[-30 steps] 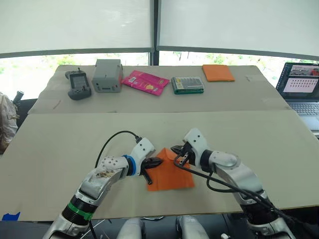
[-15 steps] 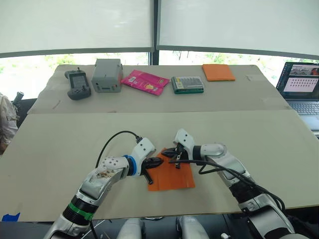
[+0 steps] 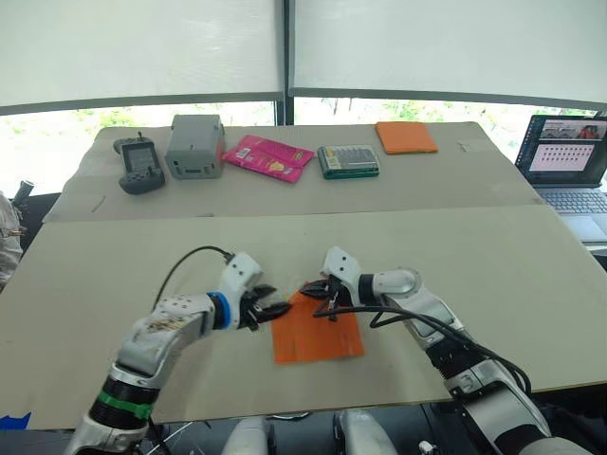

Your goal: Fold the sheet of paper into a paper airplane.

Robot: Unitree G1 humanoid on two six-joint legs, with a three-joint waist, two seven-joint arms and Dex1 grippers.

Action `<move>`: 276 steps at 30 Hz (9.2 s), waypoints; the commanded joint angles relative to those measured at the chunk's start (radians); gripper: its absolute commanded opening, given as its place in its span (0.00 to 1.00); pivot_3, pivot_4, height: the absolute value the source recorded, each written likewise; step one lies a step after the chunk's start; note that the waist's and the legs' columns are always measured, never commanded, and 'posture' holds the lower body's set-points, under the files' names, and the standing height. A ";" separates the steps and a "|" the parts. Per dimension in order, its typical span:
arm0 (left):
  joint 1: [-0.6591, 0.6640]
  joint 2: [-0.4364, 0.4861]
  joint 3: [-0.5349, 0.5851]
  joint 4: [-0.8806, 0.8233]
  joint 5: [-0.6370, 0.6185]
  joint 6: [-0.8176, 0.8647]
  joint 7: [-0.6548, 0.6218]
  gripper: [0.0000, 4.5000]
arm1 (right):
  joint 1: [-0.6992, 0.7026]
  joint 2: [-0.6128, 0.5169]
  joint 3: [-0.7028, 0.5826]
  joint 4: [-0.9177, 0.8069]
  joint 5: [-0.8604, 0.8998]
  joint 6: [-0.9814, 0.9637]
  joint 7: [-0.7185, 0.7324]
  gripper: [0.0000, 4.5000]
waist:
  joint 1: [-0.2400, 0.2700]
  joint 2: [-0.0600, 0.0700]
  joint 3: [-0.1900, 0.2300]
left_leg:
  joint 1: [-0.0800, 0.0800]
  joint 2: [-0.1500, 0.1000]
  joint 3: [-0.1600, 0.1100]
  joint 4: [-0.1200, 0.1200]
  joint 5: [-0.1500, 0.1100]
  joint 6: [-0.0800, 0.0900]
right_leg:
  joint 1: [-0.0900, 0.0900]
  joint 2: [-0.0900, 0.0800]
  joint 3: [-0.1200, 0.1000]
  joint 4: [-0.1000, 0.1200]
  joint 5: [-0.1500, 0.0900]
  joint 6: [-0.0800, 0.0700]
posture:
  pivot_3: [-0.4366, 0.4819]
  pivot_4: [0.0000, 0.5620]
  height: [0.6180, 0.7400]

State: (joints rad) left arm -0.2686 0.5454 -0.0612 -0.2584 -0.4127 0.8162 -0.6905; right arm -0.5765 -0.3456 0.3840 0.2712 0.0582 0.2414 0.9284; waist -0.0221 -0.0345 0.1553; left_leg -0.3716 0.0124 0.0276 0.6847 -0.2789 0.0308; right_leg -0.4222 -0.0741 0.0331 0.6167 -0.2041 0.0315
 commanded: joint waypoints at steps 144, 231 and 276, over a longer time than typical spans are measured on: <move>-0.085 -0.222 -0.239 0.397 0.226 -0.425 -0.196 0.01 | 0.203 -0.221 0.041 -0.403 -0.121 0.158 -0.051 0.00 | 0.033 0.008 -0.019 | 0.001 -0.007 0.001 -0.004 0.000 0.002 | 0.003 -0.003 0.003 -0.006 -0.003 0.004 | 0.48 0.27 1.00; -0.099 -0.205 -0.311 0.428 0.259 -0.430 -0.284 0.01 | 0.846 -0.135 -0.388 -0.977 0.343 0.393 -0.402 0.00 | 0.034 0.006 -0.019 | -0.002 -0.006 0.001 -0.003 0.000 0.003 | 0.002 -0.002 0.003 -0.006 -0.008 0.013 | 0.48 0.27 1.00; -0.023 -0.104 -0.232 0.303 0.232 -0.372 -0.237 0.01 | 0.479 -0.053 -0.240 -0.386 0.209 -0.181 -0.072 0.00 | 0.007 0.006 -0.019 | 0.001 -0.002 0.003 -0.005 -0.001 0.003 | 0.002 0.001 0.006 -0.005 -0.003 0.004 | 0.48 0.27 1.00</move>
State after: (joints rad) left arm -0.3182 0.4302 -0.2784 0.0128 -0.2015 0.4002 -0.9429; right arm -0.0736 -0.4018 0.1488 -0.0675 0.2385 0.0825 0.8425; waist -0.0152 -0.0282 0.1363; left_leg -0.3703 0.0106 0.0306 0.6799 -0.2794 0.0338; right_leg -0.4203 -0.0731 0.0389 0.6118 -0.2071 0.0351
